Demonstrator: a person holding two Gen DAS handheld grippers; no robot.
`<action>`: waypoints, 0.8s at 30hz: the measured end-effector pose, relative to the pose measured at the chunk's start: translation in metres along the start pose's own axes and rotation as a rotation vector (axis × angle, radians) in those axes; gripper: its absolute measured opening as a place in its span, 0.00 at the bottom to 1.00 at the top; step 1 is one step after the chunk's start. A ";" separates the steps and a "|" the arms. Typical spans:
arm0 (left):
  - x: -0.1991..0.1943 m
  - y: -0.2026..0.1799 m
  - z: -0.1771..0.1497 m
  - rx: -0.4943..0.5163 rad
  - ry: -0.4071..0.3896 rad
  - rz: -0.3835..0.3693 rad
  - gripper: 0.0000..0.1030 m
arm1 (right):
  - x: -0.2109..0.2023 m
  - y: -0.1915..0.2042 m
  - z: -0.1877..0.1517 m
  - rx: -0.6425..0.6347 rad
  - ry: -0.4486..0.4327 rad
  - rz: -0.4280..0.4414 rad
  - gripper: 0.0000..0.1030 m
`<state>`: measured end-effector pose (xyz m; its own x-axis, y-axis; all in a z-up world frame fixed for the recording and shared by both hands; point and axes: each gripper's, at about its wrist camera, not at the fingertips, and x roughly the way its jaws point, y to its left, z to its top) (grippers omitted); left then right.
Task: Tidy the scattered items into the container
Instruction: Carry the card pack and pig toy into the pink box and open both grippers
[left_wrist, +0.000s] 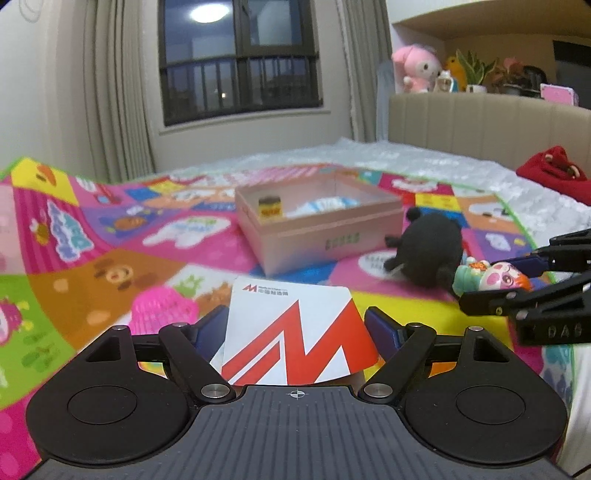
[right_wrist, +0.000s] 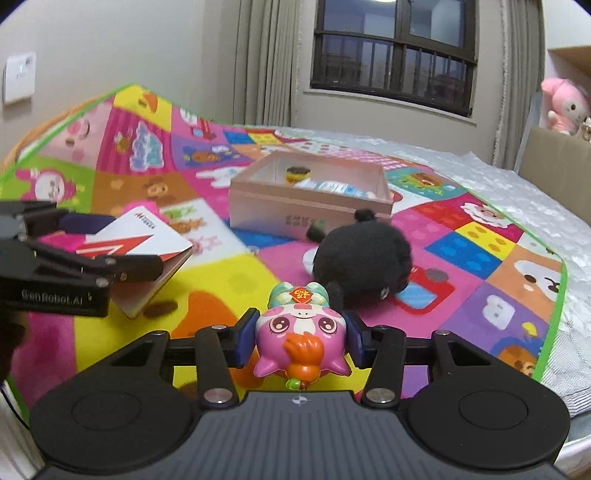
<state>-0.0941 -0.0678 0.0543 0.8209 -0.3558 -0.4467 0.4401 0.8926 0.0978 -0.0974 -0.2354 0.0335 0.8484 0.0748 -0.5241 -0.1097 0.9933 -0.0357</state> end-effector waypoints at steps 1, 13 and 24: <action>0.000 -0.001 0.004 0.002 -0.012 0.001 0.82 | -0.003 -0.005 0.005 0.009 -0.009 0.003 0.47; 0.059 -0.011 0.093 -0.008 -0.142 -0.027 0.82 | -0.037 -0.068 0.067 0.178 -0.198 0.081 0.47; 0.179 0.016 0.122 -0.179 -0.038 -0.064 0.92 | -0.012 -0.087 0.065 0.185 -0.169 0.066 0.47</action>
<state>0.1042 -0.1509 0.0844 0.8081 -0.4204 -0.4126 0.4225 0.9017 -0.0912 -0.0645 -0.3166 0.0980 0.9188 0.1379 -0.3698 -0.0841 0.9839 0.1579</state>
